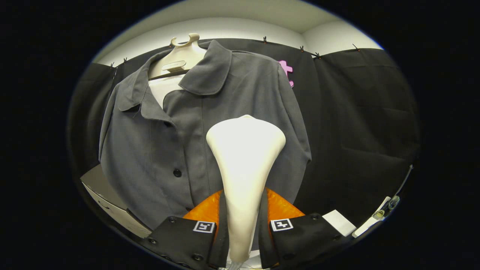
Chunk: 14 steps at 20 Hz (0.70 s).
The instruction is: Iron the clothes twice with a garment steamer, once on the left side and once on the right side.
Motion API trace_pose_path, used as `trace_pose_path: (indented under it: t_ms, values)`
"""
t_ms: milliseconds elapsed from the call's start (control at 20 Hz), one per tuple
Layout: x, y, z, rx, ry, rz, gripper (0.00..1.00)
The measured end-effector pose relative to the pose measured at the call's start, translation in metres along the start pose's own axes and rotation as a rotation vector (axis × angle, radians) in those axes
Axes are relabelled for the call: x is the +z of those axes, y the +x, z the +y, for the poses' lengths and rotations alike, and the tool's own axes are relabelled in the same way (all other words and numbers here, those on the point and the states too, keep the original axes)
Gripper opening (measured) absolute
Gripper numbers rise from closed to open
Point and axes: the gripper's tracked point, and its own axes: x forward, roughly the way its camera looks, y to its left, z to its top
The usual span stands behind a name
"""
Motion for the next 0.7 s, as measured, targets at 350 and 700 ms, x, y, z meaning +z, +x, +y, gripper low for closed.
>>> trace_pose_path:
  t_ms: [350,700]
  values:
    - [-0.039,-0.002,0.001,0.003,0.005,0.049,0.4]
    - [-0.079,-0.003,0.002,0.001,0.02,0.097,0.4]
